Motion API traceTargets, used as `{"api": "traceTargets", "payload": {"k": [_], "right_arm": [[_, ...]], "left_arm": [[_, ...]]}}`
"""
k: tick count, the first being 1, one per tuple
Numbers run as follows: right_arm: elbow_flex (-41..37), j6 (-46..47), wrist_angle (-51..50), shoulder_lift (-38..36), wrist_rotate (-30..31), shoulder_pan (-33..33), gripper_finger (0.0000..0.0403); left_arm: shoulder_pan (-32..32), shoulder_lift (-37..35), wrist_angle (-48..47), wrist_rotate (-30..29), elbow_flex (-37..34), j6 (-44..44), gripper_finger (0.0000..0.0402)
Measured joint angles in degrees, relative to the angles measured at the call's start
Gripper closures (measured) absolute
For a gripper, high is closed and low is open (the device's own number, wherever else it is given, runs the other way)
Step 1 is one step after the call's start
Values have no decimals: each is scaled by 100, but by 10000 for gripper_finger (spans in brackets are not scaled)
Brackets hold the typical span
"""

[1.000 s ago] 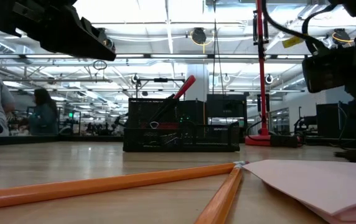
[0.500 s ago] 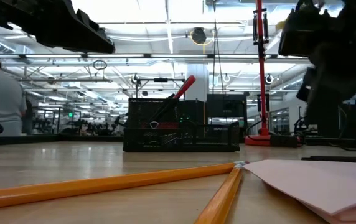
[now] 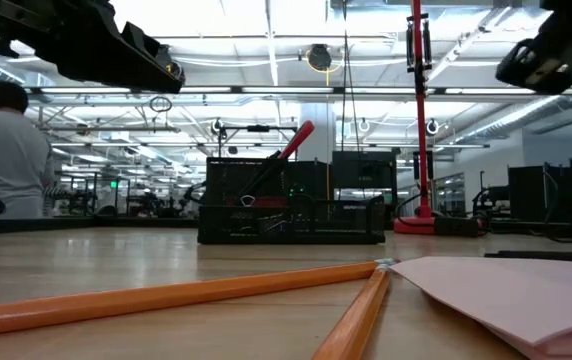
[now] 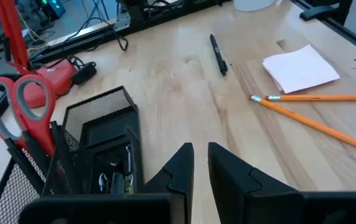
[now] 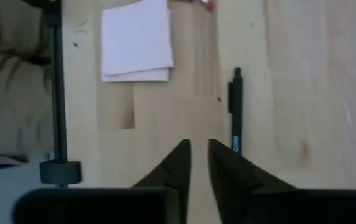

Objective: Pick and place office supplies into organizer
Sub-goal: Put the pen into the desk organizer

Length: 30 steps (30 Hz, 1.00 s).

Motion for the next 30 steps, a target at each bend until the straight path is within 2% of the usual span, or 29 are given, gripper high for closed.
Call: {"api": "traceTargets", "payload": {"k": [7,12,19,30], "right_arm": [[81,-392,-698,826,298,-110,241],[81,-397,-581,1233,614,-122,201],[85,-529,-83,1547,826,24,203],[111,-342,-212,2453,988,254,252]], "left_arm": [[147,0,-6,0,0,-12,348],[252,0,-122,0,0,-19,350],[431,0,-168,-2,0,-26,350],[528,2,-170,0,0,-161,350]]}}
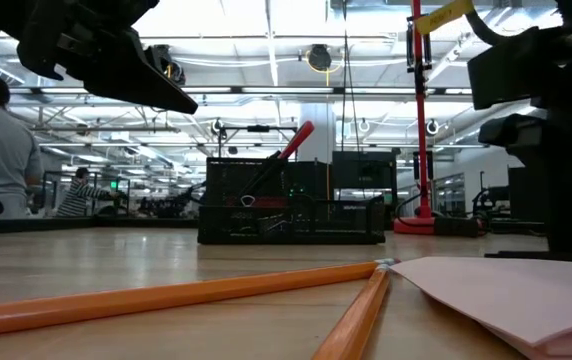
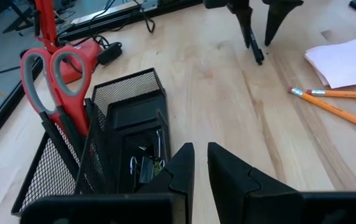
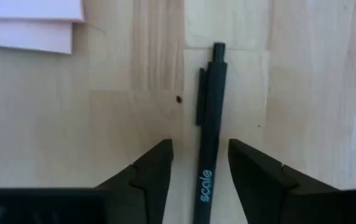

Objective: Pick and place office supplies into organizer
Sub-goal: Put the pen into the desk organizer

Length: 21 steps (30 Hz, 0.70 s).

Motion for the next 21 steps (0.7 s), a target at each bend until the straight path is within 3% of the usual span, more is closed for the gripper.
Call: {"api": "traceTargets", "payload": {"k": [9,14,21], "right_arm": [[-2,138,150,45,-117,-11,380],[-17,397,242,-231,3,-12,374],[-46,371,577,-1175,1022,-16,387]], "left_arm": [[-2,0,2,2,0,-266,350],[-2,0,0,4,0,-435,350],[-2,0,46,8,0,-624,350]]}}
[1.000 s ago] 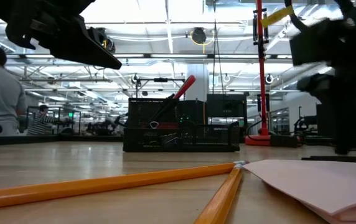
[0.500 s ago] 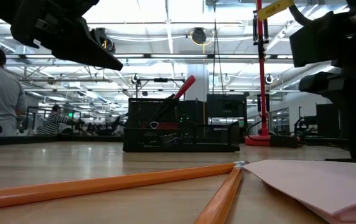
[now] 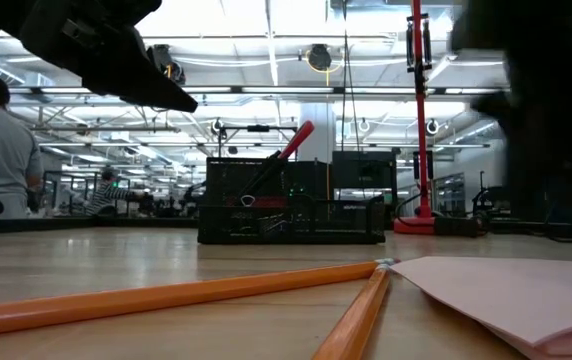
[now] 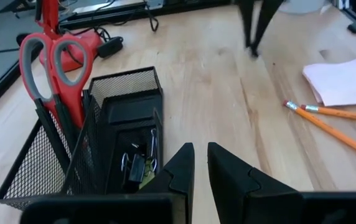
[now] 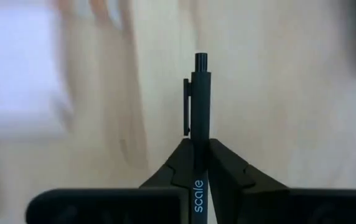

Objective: Pick and place office supplies into organizer
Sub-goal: Put the pen into the desk organizer

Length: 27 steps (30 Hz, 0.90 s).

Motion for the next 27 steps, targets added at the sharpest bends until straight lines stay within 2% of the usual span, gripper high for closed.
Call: {"api": "traceTargets", "payload": {"k": [5,11,17,21,27], "right_arm": [[-8,-549,477,-637,560,9,386],[13,-1969,2296,-1123,1603,-5,384],[13,-3426,4057,-1137,1584,-115,384],[-79,-4104,4945,-1073,1582,-289,384],[-1005,-4934,7567,-1007,1518,-690,384]], "left_arm": [[0,0,228,5,0,-100,350],[0,0,801,5,-2,-70,350],[-67,0,1045,5,-2,127,350],[-320,0,929,56,-2,678,350],[-743,0,1338,-337,-2,1304,350]]}}
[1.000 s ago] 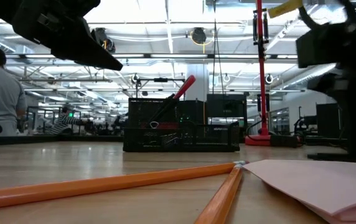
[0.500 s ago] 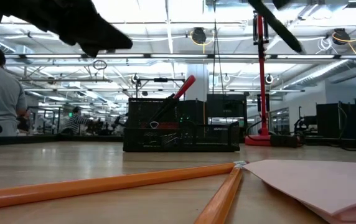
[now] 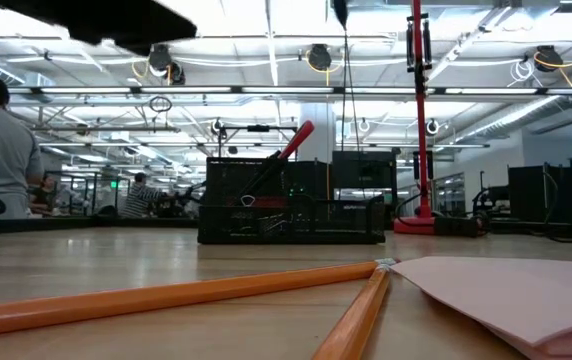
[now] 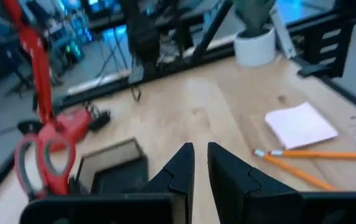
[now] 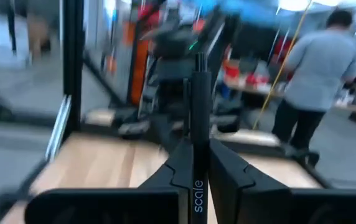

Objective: Pick and place office supplies into organizer
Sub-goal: Put the pen into the desk organizer

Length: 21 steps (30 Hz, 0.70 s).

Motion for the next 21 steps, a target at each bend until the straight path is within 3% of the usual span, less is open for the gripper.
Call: {"api": "traceTargets", "payload": {"k": [4,7,13,21], "right_arm": [[-794,-85,1812,8,-709,-379,384],[-1092,-70,2476,91,-1012,-578,384],[-995,-38,2565,363,-1311,-702,384],[-511,-601,2570,826,-1594,-713,384]], "left_arm": [[-112,0,523,-162,0,267,350],[-120,0,938,-221,0,325,350],[35,0,1321,-189,0,132,331],[286,207,1569,84,0,-101,246]]}}
